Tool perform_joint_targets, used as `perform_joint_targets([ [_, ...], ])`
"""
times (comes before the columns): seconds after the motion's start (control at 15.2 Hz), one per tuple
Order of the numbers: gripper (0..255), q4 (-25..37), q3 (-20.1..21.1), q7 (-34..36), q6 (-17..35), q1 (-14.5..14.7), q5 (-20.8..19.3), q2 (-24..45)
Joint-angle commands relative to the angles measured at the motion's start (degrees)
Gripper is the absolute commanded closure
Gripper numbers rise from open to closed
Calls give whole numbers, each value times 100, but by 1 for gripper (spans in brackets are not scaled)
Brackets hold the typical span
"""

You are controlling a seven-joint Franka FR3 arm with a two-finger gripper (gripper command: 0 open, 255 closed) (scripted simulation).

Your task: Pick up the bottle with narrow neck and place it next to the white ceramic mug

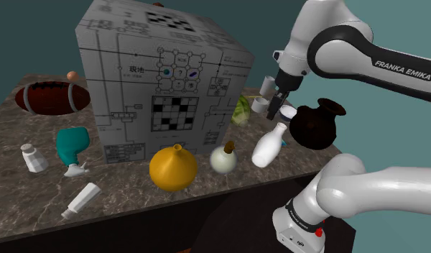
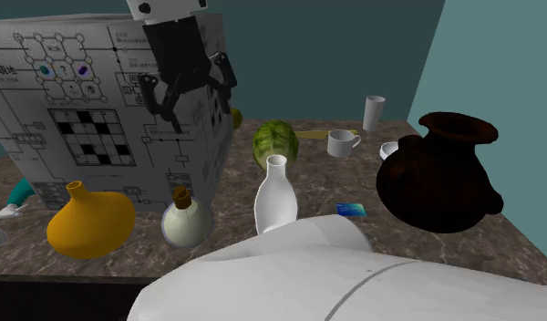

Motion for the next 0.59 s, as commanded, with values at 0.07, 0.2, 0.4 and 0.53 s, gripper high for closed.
perform_joint_targets([
  [0.07,0,-123,-135,-87,95,-57,-49,-36],
  [0.2,0,-354,-408,-260,289,-178,-154,-86],
  [0.4,0,-658,-827,-525,593,-377,-325,-100],
  [0.53,0,-831,-1113,-704,807,-517,-446,-66],
])
